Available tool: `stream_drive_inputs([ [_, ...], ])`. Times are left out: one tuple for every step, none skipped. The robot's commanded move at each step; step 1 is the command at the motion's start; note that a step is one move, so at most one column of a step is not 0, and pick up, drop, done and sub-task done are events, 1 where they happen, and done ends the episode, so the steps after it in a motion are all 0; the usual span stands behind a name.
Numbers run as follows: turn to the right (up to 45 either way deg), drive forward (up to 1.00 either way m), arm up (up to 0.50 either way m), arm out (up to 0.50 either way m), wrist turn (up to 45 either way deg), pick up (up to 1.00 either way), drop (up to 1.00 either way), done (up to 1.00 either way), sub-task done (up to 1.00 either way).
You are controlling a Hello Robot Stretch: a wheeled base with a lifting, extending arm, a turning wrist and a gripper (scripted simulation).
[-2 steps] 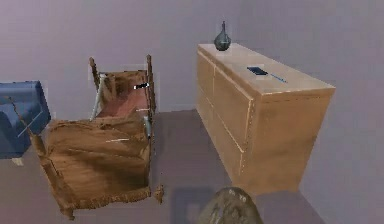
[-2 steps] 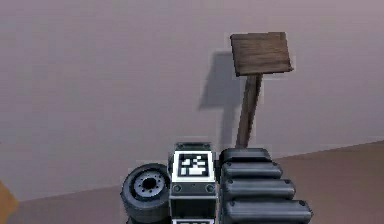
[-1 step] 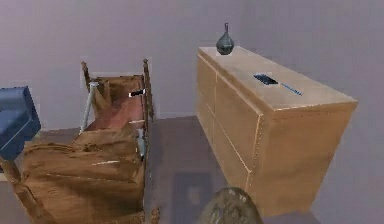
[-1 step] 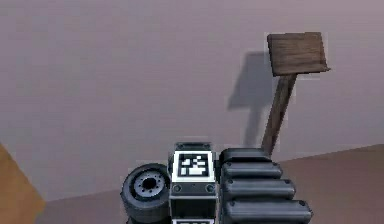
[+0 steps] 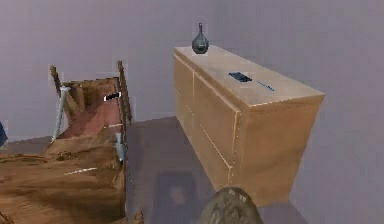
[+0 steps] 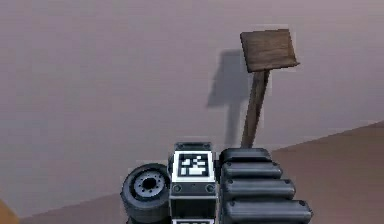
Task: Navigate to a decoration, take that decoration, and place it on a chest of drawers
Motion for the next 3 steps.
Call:
stream_drive_inputs([
  [0.0,0.90,0.00,0.00,0.0,0.00,0.00,0.00,0.00],
  [-24.0,0.00,0.00,0.00,0.0,0.00,0.00,0.00,0.00],
  [0.0,0.75,0.00,0.00,0.0,0.00,0.00,0.00,0.00],
])
